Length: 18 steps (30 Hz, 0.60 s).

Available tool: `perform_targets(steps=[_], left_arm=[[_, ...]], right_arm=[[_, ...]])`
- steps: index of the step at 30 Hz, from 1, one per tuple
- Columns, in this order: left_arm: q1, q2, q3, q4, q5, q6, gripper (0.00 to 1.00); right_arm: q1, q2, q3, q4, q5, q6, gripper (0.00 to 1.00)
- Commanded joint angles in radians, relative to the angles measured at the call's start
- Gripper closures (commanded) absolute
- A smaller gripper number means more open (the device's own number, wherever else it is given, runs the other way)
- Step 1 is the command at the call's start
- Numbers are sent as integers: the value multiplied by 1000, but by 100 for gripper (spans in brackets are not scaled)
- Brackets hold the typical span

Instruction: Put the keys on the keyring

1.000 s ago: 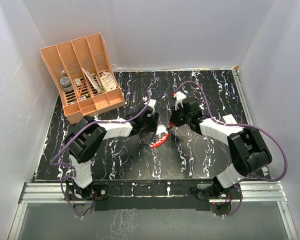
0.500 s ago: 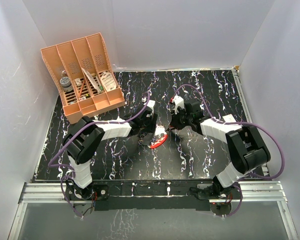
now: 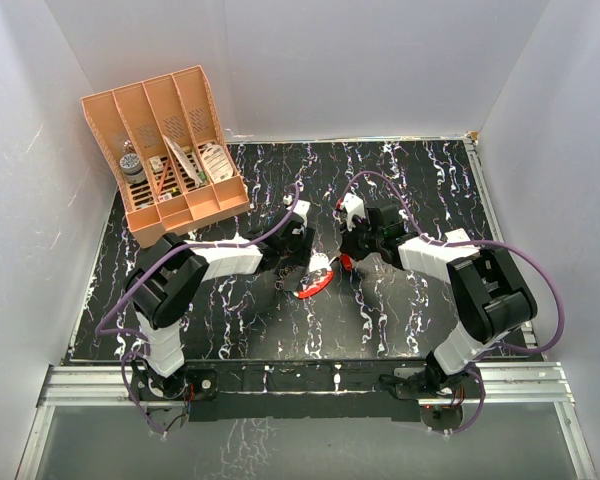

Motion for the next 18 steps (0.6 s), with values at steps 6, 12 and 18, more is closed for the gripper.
perform_targets(steps=[6,12,18], left_arm=[[20,-37,-43,-155,-15,13,50],[27,-64,-45,-168,-15,15,50],[32,-81,-46,-171,-11,14,50]], right_arm=[[-4,9,26,59,-50,-80,100],[-5,39,61,11,-106,-136,100],[-5,27,48,25,-125,-145,100]])
